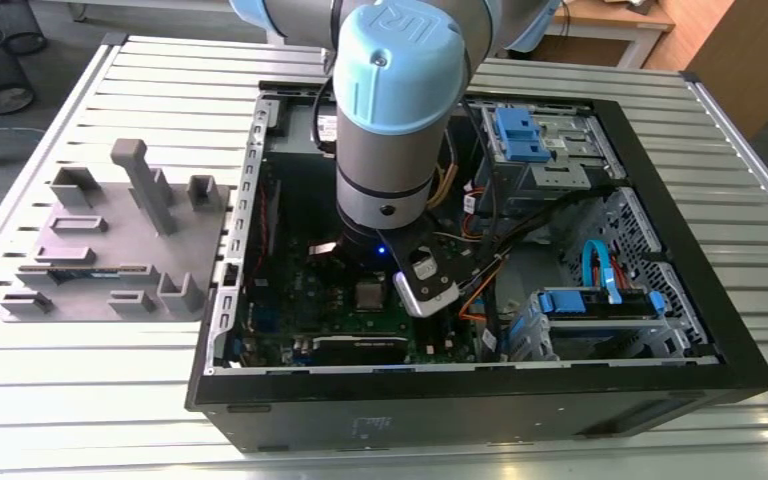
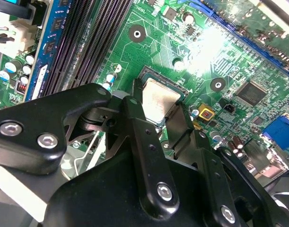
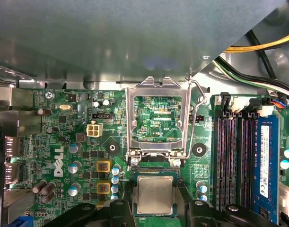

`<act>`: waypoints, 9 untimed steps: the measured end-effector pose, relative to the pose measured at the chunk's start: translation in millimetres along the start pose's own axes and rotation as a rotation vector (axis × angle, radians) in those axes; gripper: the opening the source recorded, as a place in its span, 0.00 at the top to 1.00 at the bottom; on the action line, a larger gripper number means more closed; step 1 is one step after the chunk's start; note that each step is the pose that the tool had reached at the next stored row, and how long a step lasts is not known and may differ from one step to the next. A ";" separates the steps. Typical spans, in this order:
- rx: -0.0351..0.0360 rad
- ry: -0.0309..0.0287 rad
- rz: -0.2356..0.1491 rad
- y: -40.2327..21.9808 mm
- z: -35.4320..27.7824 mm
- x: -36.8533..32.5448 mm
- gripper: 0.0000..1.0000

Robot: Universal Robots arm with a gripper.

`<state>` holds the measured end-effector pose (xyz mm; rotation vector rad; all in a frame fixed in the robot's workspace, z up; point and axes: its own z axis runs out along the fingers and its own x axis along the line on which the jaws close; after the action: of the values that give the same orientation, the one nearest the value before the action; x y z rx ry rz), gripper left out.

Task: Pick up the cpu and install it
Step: 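Place the cpu into insertion slot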

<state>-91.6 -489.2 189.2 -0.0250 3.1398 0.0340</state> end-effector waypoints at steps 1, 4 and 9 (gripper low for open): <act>0.0000 0.0001 0.000 0.0 0.0 0.0 0.55; -0.0006 -0.0003 0.000 0.1 0.2 -0.1 0.55; 0.0000 0.0000 0.000 0.0 0.0 -0.1 0.48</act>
<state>-91.5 -489.2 189.2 -0.0251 3.1398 0.0340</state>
